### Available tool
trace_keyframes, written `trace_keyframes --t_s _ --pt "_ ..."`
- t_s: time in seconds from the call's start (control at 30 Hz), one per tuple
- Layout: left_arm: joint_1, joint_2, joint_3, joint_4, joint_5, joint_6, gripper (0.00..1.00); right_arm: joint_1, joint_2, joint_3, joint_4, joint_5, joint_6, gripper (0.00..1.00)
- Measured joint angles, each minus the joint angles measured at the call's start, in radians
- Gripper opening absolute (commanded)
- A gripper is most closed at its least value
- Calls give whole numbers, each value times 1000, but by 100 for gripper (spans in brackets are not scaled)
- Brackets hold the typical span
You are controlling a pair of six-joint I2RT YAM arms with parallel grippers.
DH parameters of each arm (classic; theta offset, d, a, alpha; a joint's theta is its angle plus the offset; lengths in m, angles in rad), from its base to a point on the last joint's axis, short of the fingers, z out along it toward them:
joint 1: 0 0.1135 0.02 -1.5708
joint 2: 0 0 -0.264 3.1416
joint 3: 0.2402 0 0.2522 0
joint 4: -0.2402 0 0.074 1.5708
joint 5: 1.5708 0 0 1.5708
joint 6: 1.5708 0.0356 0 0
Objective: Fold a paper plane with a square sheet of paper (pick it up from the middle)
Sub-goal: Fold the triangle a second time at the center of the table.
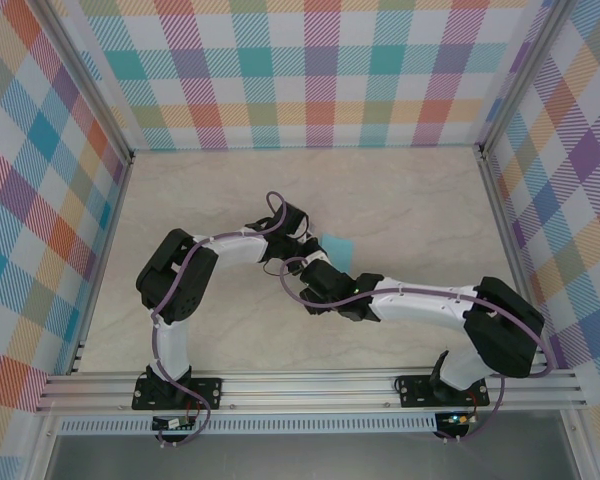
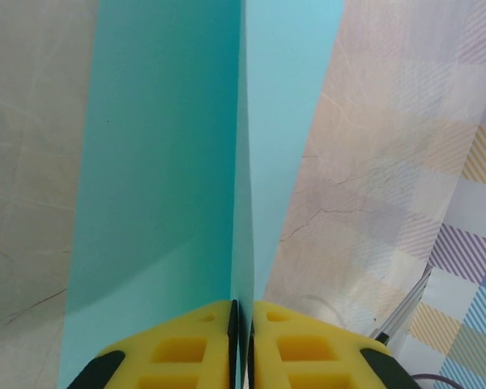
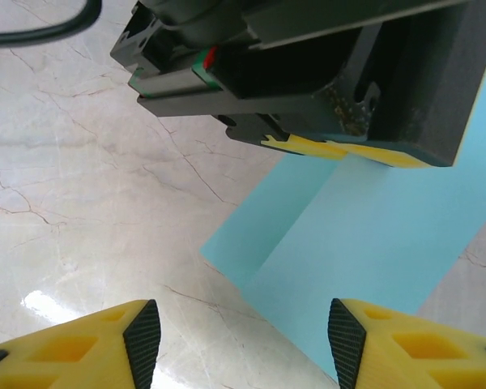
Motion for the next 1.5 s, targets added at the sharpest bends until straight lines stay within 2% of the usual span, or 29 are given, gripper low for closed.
trace_keyframes --t_s 0.27,0.4,0.53,0.73,0.97,1.0,1.03,1.1,1.2,1.5 --pt "0 0 0 0 0 -6 12 0 50 3 1 51 3 39" --pt "0 0 0 0 0 -6 12 0 50 3 2 70 7 35" --pt "0 0 0 -2 0 -6 13 0 50 3 2 75 6 27" --pt "0 0 0 -8 -3 -5 18 0 46 3 -1 79 5 11" --pt "0 -13 0 -39 -40 -3 32 -23 19 3 -3 54 7 9" --pt "0 -19 0 -47 -50 -3 35 -32 11 3 -2 38 7 9" --pt "0 -26 0 -55 -62 -1 42 -43 3 2 -2 22 7 10" --pt "1 -42 0 -67 -91 -2 44 -70 -11 -1 0 -20 7 10" --pt "2 -74 0 -88 -136 -4 53 -116 -26 -13 22 -98 7 11" --pt "8 -177 -42 -106 -260 -10 53 -302 -49 -73 60 -371 23 12"
